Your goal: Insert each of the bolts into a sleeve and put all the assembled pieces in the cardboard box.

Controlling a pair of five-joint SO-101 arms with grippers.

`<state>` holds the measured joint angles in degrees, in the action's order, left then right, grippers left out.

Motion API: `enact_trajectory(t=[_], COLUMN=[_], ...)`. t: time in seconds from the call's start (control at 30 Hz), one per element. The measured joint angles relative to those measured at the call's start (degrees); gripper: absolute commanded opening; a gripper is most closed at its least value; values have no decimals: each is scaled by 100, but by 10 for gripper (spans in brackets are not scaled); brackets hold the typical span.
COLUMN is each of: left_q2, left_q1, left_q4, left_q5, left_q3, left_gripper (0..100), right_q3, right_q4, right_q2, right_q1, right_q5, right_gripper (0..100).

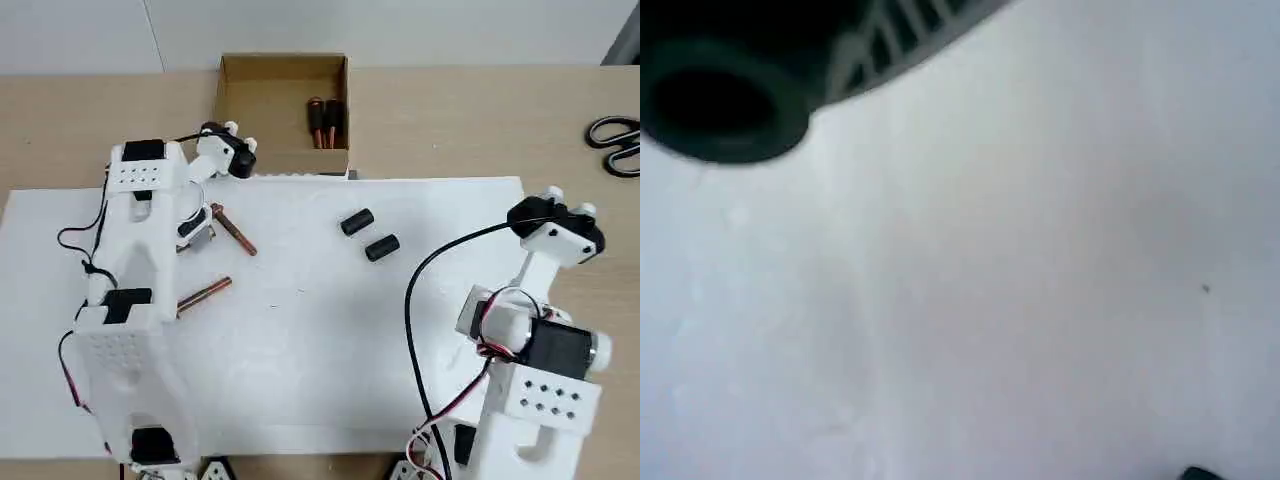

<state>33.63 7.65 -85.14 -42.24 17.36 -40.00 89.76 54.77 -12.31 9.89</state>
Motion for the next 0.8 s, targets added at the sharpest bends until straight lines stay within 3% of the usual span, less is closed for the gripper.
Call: enact_trajectory(t=[0.13,0.37,0.53,0.8], left_q2=[9,9,-70,-1837], left_q1=[-35,-114,-123,-422], left_q4=[26,26,-396,-1116], left_q5=[0,44,176,888], left_q3=[-9,-9,343,536], left_gripper=[5,5,5,5], right_q3=[0,0,132,1371], right_q4=[0,0,0,343], right_q2=[0,0,0,26], right_q1=[0,0,0,589], right_q5=[0,0,0,18], right_gripper=[3,3,2,2])
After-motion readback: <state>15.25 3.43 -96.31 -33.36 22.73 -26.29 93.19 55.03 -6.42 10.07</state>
